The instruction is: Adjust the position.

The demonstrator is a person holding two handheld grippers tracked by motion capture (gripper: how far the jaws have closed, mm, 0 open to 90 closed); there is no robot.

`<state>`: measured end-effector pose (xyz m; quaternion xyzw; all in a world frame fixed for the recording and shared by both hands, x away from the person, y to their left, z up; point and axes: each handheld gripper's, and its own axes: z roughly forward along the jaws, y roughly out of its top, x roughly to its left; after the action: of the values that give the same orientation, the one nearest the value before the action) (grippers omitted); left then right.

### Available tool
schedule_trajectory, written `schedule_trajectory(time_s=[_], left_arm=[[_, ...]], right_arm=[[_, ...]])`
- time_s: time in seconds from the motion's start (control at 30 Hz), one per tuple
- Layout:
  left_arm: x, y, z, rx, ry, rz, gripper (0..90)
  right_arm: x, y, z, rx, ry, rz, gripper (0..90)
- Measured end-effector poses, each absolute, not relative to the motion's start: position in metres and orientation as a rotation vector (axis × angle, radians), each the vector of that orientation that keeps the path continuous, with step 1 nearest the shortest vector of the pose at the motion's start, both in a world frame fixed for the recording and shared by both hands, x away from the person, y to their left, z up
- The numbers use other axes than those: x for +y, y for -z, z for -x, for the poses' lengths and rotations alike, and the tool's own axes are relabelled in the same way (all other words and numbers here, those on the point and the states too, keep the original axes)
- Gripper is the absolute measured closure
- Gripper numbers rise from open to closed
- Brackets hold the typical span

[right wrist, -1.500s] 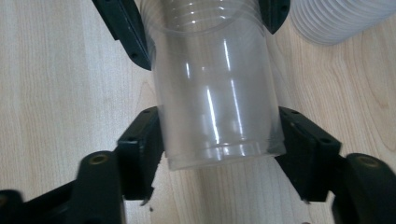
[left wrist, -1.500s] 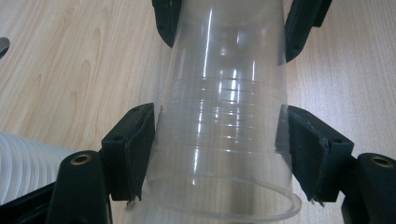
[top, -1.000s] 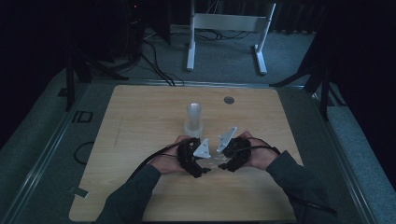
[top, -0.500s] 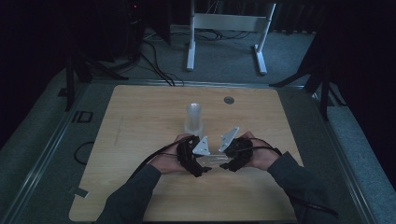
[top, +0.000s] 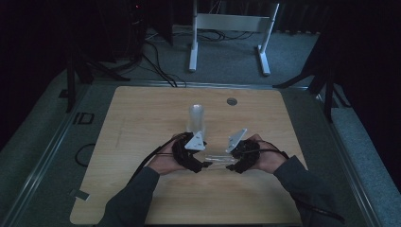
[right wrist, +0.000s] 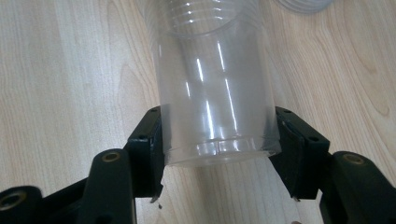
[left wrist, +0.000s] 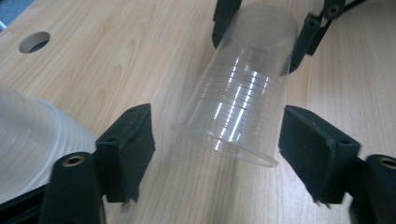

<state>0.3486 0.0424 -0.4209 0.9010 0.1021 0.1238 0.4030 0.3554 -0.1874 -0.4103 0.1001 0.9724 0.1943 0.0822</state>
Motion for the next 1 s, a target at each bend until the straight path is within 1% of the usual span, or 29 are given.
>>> schedule_trajectory(time_s=[0.17,0.33,0.57,1.0], left_arm=[[0.048,0.419,-0.350,0.295,-0.311,-2.240,29.7],[0.053,0.419,-0.354,0.361,-0.304,-2.214,30.2],[0.057,0.421,-0.354,0.402,-0.300,-2.185,30.7],[0.061,0.421,-0.354,0.420,-0.288,-2.158,29.4]], right_arm=[[-0.191,0.413,-0.355,2.898,-0.577,-0.321,41.8],[-0.195,0.413,-0.354,2.880,-0.580,-0.348,41.8],[-0.204,0.411,-0.352,2.851,-0.616,-0.384,41.8],[-0.218,0.415,-0.353,2.804,-0.722,-0.462,41.8]])
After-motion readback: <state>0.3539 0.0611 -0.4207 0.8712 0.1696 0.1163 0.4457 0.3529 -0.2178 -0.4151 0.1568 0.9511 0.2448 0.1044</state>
